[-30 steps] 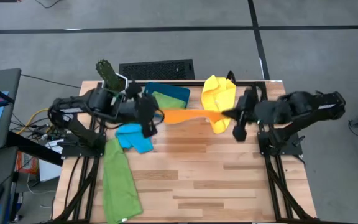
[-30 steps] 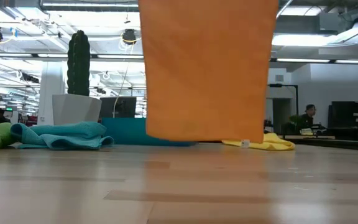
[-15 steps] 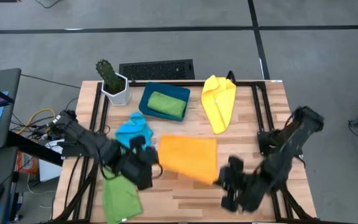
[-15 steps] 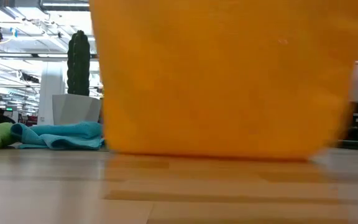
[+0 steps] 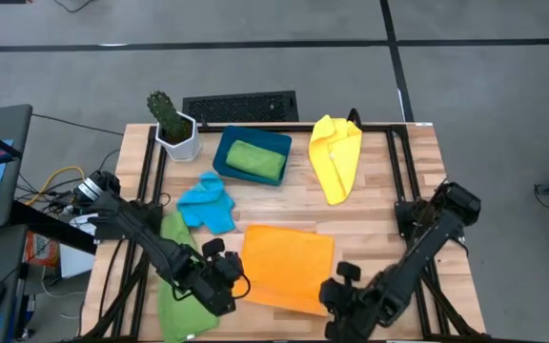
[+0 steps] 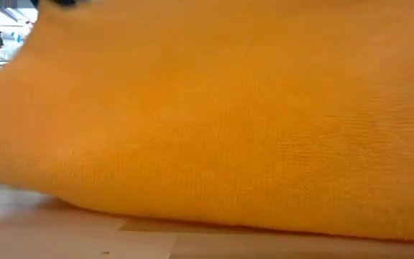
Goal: Fold microfiber towels
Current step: Fold the orange towel
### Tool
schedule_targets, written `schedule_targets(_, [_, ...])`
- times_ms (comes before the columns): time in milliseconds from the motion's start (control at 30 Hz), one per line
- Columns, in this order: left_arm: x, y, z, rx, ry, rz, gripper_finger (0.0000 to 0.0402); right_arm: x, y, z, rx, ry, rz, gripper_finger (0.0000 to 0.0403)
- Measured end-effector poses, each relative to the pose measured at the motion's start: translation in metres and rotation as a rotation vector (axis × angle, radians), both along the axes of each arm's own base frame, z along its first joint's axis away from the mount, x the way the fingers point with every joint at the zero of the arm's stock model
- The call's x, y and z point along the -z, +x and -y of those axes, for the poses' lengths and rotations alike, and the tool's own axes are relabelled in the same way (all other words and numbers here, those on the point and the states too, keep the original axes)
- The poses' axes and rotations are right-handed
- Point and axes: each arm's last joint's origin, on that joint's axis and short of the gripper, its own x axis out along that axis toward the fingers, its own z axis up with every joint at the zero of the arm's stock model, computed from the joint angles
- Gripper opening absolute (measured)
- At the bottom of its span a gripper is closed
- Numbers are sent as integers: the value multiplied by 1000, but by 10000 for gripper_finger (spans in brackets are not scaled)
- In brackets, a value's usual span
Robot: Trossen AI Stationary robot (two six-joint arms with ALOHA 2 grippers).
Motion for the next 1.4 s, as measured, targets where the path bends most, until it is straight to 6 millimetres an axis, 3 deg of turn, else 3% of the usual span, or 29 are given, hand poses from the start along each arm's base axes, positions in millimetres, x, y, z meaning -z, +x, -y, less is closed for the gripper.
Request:
schedule_targets(267, [15, 16, -35, -57, 90, -28, 0, -3, 16, 54, -49, -208, -150, 14])
schedule_targets(600, [15, 29, -61, -45, 182, -36, 0, 53, 25, 82, -109, -133, -233, 15])
schedule_targets(767, [18, 33, -71, -53, 198, -38, 0, 51, 25, 86, -110, -81, -258, 18])
schedule_targets(1067, [20, 33, -73, -63, 206, -40, 0, 7, 14, 91, -78, 1, -112, 19])
schedule_targets(1167, [20, 34, -74, -66, 211, -38, 0, 12, 16, 95, -89, -26, -142, 19])
schedule_targets(1400, [19, 34, -74, -95, 215, -20, 0, 47, 31, 90, -127, -57, -250, 21])
